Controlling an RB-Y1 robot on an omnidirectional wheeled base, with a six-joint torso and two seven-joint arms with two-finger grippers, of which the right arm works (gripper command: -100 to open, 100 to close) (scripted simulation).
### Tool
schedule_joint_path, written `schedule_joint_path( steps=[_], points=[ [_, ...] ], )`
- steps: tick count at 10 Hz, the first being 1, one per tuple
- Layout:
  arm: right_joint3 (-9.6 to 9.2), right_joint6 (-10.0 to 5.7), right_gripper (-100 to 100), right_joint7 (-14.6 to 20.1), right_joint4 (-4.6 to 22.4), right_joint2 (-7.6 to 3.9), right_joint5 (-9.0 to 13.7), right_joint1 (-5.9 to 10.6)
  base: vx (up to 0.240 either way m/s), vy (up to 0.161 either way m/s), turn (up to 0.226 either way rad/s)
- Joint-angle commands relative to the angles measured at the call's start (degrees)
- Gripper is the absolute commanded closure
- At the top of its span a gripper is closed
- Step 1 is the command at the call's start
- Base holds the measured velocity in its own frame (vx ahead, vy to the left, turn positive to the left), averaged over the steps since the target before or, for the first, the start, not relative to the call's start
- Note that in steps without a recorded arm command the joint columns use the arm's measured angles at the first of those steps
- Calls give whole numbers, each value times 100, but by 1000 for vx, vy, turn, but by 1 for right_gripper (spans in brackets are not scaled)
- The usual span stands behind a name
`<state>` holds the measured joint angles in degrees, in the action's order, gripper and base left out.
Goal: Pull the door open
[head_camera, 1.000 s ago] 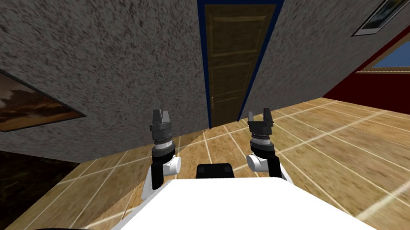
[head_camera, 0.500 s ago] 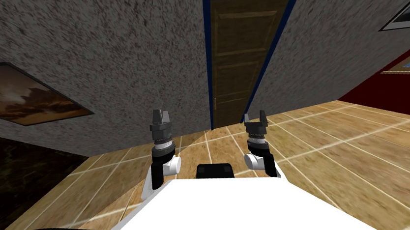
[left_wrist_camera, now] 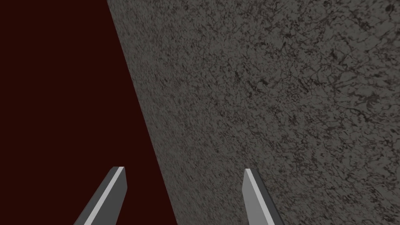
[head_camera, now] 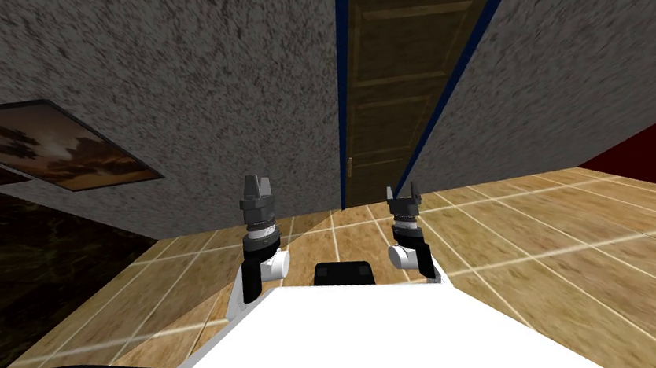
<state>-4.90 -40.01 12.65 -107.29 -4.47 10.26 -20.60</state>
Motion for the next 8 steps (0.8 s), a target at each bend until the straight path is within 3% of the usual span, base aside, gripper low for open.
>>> schedule_joint_path(
  steps=[1,8],
  points=[
    [-52,-28,-100,207,270,8,126,120,89,-27,117],
    [-123,-218,-100,1238,1531,-143,798,629,94,-42,143]
  ],
)
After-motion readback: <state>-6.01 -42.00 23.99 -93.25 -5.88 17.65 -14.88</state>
